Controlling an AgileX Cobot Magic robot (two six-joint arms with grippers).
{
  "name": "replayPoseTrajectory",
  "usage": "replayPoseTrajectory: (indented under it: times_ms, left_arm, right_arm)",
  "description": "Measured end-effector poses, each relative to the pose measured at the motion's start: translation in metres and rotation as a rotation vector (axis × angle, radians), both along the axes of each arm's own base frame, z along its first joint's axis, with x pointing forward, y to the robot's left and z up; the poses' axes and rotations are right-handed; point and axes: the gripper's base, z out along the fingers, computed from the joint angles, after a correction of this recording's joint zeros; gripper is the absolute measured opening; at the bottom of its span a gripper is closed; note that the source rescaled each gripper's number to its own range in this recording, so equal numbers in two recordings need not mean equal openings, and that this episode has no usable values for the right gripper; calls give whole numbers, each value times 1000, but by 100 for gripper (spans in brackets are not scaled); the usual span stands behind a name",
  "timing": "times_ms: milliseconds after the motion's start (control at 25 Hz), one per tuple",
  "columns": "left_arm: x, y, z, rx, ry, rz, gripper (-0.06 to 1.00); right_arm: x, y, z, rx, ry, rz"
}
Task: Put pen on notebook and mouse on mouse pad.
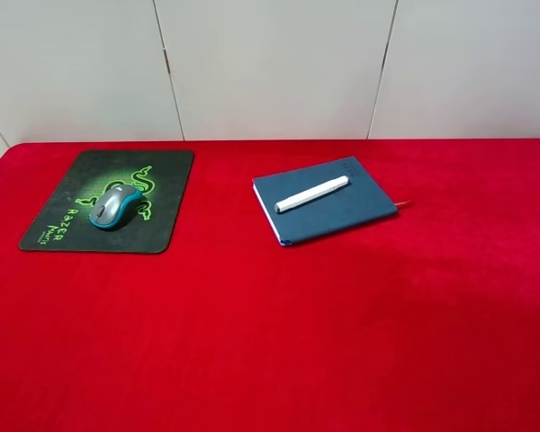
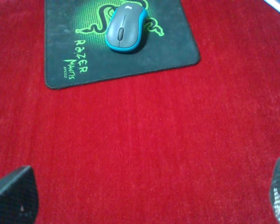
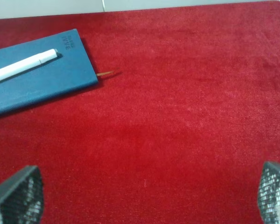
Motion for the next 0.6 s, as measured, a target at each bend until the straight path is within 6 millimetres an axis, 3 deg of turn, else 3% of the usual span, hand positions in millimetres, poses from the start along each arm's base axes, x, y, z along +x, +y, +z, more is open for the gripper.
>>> replayPoseTrajectory:
  times_ms: [600]
  left_arm:
    - [0, 0, 0, 3, -1, -2, 100]
  right_arm:
    - [0, 0, 0, 0, 0, 0]
